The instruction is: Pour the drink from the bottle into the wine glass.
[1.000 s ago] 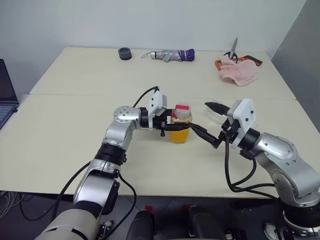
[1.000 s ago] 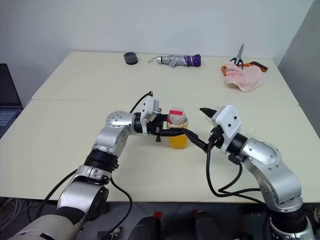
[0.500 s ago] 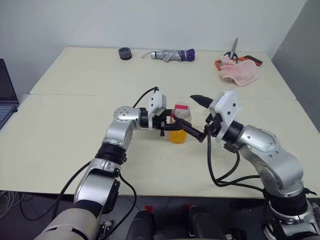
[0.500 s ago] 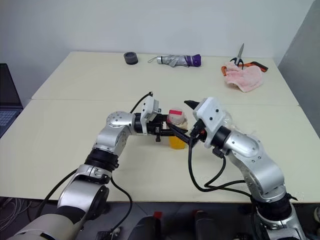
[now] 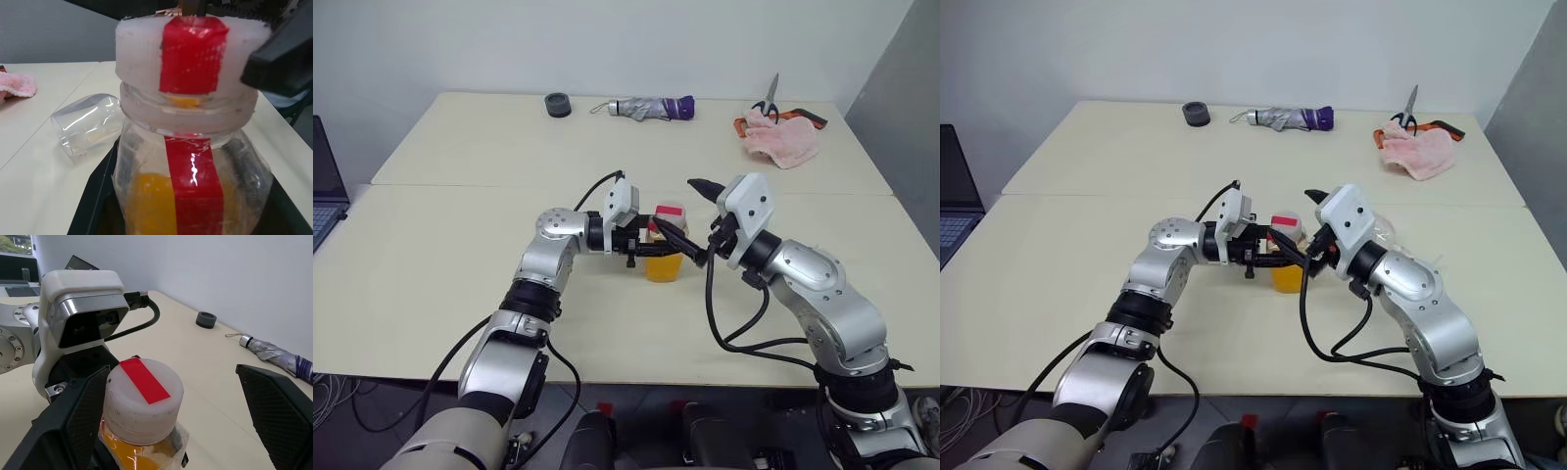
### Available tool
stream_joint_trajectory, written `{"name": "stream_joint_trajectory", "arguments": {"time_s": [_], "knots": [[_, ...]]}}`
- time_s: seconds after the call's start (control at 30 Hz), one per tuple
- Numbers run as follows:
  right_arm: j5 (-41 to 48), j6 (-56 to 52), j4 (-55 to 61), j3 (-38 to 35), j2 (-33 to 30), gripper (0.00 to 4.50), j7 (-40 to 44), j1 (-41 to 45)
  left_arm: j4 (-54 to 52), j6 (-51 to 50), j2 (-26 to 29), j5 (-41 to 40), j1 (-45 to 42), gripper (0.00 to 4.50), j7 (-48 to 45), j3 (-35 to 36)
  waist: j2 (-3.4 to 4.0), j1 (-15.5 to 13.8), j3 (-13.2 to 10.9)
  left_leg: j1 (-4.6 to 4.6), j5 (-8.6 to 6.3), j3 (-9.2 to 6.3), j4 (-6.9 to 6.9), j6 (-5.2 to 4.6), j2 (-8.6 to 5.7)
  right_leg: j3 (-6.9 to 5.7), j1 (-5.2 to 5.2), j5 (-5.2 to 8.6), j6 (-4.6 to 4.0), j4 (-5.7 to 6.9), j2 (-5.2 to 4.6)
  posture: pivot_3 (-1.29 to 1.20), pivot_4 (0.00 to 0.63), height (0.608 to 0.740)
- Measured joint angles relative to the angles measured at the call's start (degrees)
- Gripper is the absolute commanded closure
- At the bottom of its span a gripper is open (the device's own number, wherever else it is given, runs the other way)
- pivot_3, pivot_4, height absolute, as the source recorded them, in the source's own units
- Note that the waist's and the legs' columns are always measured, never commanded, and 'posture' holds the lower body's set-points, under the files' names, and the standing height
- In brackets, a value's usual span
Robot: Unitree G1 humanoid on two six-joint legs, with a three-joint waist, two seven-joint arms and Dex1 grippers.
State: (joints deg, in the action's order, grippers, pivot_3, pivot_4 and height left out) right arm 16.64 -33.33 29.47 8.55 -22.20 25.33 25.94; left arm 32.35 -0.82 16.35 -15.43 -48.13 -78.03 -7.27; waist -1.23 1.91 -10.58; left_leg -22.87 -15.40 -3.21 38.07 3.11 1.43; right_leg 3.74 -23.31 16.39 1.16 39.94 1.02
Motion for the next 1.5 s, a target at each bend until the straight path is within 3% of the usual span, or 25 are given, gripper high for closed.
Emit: {"name": "stream_joint_trajectory", "arguments": {"time_s": [1.5], "knots": [[3.8, -2.4, 1.8, -2.9, -0.5, 0.12, 1.9, -2.3, 0.0, 0.1, 0.2, 0.1, 0.0, 2.72, -0.1, 0.0, 0.0, 0.0, 0.0, 0.0, 0.0, 0.0, 0.0, 0.0, 0.0, 0.0, 0.0, 0.0, 0.0, 0.0, 0.0, 0.0, 0.15, 0.74]]}}
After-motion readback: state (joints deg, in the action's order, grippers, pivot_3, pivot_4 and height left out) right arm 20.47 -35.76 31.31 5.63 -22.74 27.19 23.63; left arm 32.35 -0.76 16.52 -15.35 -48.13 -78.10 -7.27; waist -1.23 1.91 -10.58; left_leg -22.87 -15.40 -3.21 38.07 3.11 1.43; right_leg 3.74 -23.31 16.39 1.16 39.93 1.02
